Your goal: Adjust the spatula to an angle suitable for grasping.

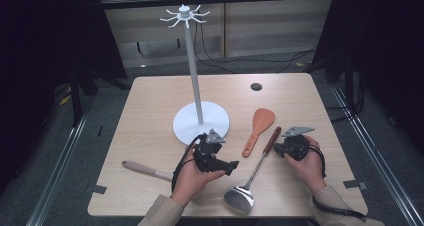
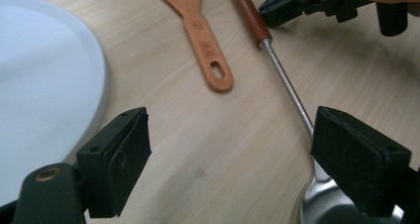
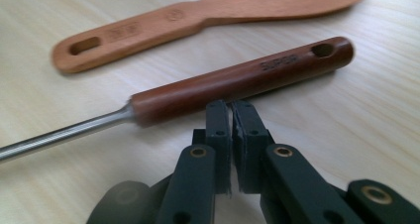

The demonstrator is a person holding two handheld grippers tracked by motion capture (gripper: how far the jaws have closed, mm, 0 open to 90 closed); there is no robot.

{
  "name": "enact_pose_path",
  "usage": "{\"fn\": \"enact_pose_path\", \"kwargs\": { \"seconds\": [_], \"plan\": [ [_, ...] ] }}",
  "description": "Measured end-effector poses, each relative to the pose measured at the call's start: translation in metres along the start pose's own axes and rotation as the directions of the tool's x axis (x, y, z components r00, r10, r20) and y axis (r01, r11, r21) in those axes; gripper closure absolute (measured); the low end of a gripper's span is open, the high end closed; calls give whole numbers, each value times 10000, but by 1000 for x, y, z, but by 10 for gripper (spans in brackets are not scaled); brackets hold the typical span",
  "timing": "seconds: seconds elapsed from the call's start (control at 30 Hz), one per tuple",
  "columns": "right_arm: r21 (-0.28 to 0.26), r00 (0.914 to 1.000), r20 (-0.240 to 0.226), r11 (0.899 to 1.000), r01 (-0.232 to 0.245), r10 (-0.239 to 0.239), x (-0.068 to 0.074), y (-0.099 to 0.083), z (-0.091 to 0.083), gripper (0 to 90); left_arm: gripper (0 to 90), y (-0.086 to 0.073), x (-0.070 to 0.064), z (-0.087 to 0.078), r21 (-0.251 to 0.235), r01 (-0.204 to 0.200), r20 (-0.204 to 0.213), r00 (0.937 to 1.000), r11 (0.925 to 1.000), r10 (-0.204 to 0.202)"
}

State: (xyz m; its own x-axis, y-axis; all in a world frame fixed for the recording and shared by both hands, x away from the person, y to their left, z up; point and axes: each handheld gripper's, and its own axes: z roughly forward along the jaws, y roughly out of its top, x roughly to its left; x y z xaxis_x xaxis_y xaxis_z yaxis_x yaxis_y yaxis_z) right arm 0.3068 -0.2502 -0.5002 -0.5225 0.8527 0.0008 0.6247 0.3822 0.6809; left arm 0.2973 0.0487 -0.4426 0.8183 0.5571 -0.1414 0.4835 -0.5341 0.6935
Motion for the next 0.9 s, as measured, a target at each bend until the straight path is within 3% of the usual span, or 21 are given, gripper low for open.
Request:
{"fn": "enact_pose_path", "kwargs": {
  "seconds": [0.1, 0.17, 0.3, 0.4, 0.43, 0.5, 0.6, 0.67, 0.73, 0.83, 0.9],
  "plan": [
    [106, 9998, -174, 9999, 89, -87, 6, 1, 0, 848, 161, 1, -5, 6, -76, 109, 139, 9998, 9999, -108],
    [61, 9994, -331, 10000, 35, -33, 7, 1, -1, 837, 167, 4, -8, 9, 250, 169, 253, 9995, 9995, -175],
    [-139, 9998, -195, 9999, -90, 88, 3, 0, -10, 786, 168, 11, -13, 16, 375, 324, 370, 9987, 9988, -338],
    [-283, 9988, 60, 9984, -482, 484, -1, -3, -19, 734, 176, 19, -19, 26, 642, 264, 429, 9986, 9976, -292],
    [-245, 9981, 96, 9979, -600, 602, -1, -4, -22, 719, 180, 22, -20, 28, 929, 28, 571, 9983, 9957, -82],
    [-398, 9977, 178, 9971, -641, 648, -4, -6, -25, 655, 196, 26, -22, 33, 1129, -106, 711, 9975, 9935, 26],
    [-514, 9963, 380, 9958, -753, 773, -9, -9, -32, 534, 245, 31, -28, 43, 1245, 207, 749, 9967, 9920, -302],
    [-553, 9946, 501, 9946, -882, 910, -12, -12, -35, 458, 292, 33, -32, 48, 1409, 26, 639, 9979, 9900, -118],
    [-579, 9917, 691, 9929, -1041, 1081, -16, -15, -38, 383, 336, 35, -34, 53, 1468, 118, 628, 9978, 9891, -212],
    [-636, 9892, 833, 9913, -1155, 1206, -19, -17, -41, 333, 372, 37, -36, 59, 1526, 91, 381, 9992, 9882, -151],
    [-601, 9885, 832, 9908, -1216, 1263, -20, -18, -42, 324, 406, 38, -37, 63, 1593, 27, 543, 9985, 9872, -115]
  ]
}}
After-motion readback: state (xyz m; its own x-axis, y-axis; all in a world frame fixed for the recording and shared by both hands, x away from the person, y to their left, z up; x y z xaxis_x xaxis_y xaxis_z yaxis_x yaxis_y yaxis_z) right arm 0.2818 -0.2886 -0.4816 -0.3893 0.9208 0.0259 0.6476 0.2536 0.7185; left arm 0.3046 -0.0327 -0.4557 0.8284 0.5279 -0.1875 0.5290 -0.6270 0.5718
